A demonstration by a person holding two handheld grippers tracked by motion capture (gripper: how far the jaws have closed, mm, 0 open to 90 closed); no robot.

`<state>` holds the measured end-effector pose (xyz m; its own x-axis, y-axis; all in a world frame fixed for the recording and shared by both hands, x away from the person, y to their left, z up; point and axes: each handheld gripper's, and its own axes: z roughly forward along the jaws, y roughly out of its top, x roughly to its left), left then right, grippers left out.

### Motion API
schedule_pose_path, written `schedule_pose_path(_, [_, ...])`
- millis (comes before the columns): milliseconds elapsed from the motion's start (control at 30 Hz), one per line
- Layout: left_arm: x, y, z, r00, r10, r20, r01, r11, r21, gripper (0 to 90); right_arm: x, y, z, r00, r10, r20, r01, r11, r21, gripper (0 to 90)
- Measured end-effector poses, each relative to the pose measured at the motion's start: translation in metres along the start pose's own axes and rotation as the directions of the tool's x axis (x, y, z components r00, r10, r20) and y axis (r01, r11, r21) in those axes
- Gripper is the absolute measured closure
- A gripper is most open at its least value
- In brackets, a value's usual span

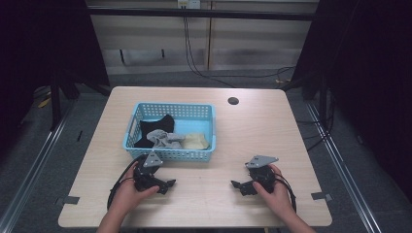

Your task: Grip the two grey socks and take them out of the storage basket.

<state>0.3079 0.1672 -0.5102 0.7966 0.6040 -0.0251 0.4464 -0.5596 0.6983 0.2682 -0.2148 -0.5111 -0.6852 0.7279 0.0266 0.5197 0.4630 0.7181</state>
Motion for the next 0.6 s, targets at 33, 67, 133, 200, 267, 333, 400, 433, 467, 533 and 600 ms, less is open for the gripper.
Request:
schedule_pose_path(33, [0.000,0.000,0.000,1.0000,0.000,0.001,0.000,1.0000,-0.002,0.0,0.000,0.000,0.000,1.0000,0.000,0.000,0.000,1.000,0.001,11.3])
schedule_pose_path(67, [0.000,0.000,0.000,1.0000,-0.003,0.000,0.003,1.0000,0.000,0.0,0.000,0.000,0.000,1.0000,0.001,0.000,-0.001,1.000,0.001,11.2])
schedule_pose_path(133, [0.000,0.000,0.000,1.0000,-0.003,0.000,0.003,1.0000,0.000,0.0,0.000,0.000,0.000,1.0000,-0.001,-0.005,0.001,1.000,0.002,10.9])
schedule_pose_path(200, [0.000,0.000,0.000,1.0000,-0.003,-0.001,0.003,1.0000,0.001,0.0,0.000,0.000,0.000,1.0000,-0.003,-0.007,0.003,1.000,0.002,10.8])
schedule_pose_path(267, [-0.001,0.000,0.000,1.0000,-0.005,-0.004,0.005,1.0000,0.001,0.0,-0.001,0.000,0.000,1.0000,-0.003,-0.007,0.003,1.000,0.002,10.8])
schedule_pose_path(333, [-0.001,0.000,-0.001,1.0000,-0.003,-0.003,0.003,1.0000,0.005,0.0,-0.001,0.000,0.000,1.0000,-0.003,-0.007,0.003,1.000,0.002,10.8])
schedule_pose_path(400, [-0.002,0.002,-0.003,1.0000,-0.007,0.000,0.007,0.9996,0.027,1.5,-0.001,0.000,0.000,1.0000,-0.002,-0.007,0.002,1.000,0.002,10.8])
schedule_pose_path(433, [-0.002,0.003,-0.005,1.0000,0.000,-0.008,0.000,0.9992,0.039,3.5,0.000,0.000,0.000,1.0000,-0.002,-0.007,0.002,1.000,0.002,10.8])
schedule_pose_path(467, [-0.002,0.003,-0.006,1.0000,0.003,-0.002,-0.003,0.9991,0.041,5.8,-0.001,0.000,0.000,1.0000,-0.002,-0.007,0.002,1.000,0.002,10.8])
schedule_pose_path(533, [-0.002,0.004,-0.007,1.0000,0.003,0.002,-0.003,0.9986,0.052,13.3,-0.001,0.000,0.000,1.0000,-0.003,-0.007,0.003,1.000,0.002,10.8])
schedule_pose_path(600, [-0.003,0.008,-0.011,0.9995,-0.012,0.029,0.010,0.9959,0.090,16.4,-0.001,0.000,0.000,1.0000,-0.004,-0.008,0.004,1.000,0.002,10.8])
